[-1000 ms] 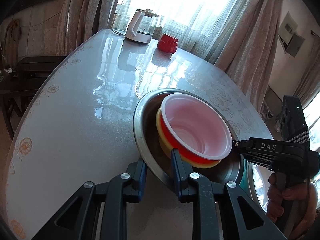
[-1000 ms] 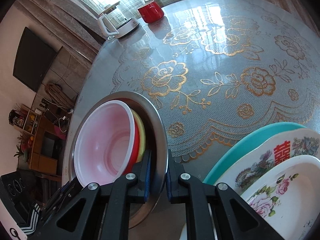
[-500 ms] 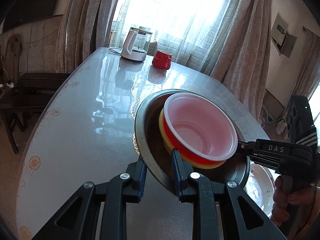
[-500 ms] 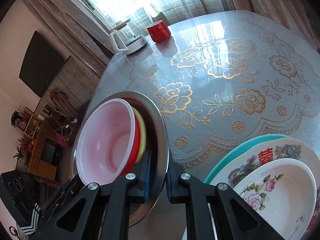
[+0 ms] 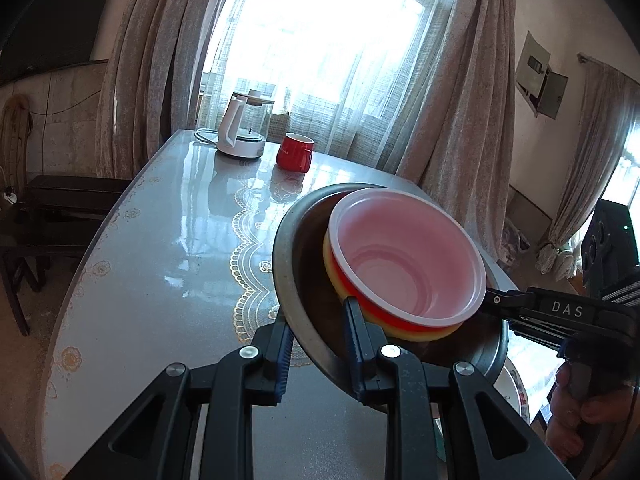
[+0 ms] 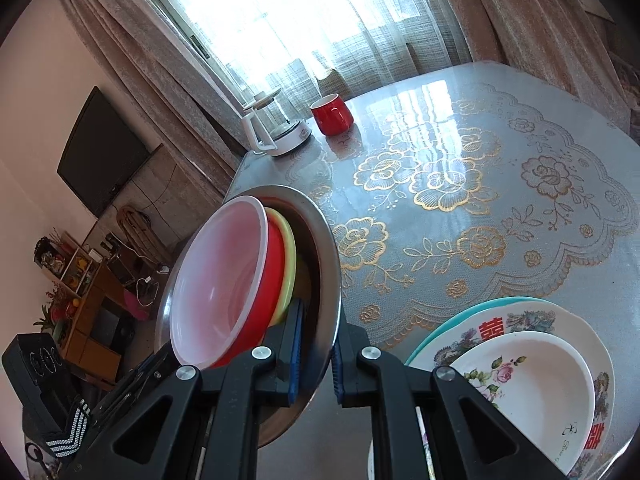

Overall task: Organize plates and bowls
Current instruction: 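Lift the steel bowl with its nested bowls using both grippers, then carry the steel bowl over the plate stack with both grippers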

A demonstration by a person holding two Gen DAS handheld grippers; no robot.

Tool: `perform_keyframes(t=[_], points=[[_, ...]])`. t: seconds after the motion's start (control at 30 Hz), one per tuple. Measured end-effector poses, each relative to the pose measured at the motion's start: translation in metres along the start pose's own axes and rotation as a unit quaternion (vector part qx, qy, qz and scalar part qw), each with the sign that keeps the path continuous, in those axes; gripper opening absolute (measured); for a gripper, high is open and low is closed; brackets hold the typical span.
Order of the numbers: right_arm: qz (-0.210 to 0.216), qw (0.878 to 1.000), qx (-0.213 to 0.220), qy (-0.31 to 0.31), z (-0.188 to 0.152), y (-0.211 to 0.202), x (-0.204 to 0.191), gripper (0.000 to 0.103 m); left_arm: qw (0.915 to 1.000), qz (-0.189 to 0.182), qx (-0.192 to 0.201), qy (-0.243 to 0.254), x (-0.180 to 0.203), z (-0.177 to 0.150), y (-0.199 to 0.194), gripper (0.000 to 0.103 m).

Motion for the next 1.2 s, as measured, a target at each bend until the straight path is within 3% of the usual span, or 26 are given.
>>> perform_keyframes(t=[0.37, 0.7, 1.2], points=[[-0.031, 0.998, 0.049, 0.024, -0.002, -0.063, 0.042, 0.013, 0.9974, -0.053, 0.002, 0.049, 0.071, -0.001, 0.0, 0.025], [-0.07, 0.992, 0.082, 0.062, -0.018, -0.117, 0.091, 0.013, 0.9914, -0.099, -0.015, 0.084, 0.134, -0.021, 0.008, 0.025], [-0.084, 0.988, 0.071, 0.111, -0.052, -0.128, 0.137, 0.013, 0.9873, -0.101, -0.059, 0.108, 0.16, -0.062, 0.023, 0.025]])
Point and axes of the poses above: each gripper's, at about its wrist camera, not at the fingertips, and y roughly the way its jaws point, x to its right, z to its top, the point moved 10 cm from there along y, roughly the way its jaws point, and after that the axes turned 4 degrees about -y, right-handed, at the moved point
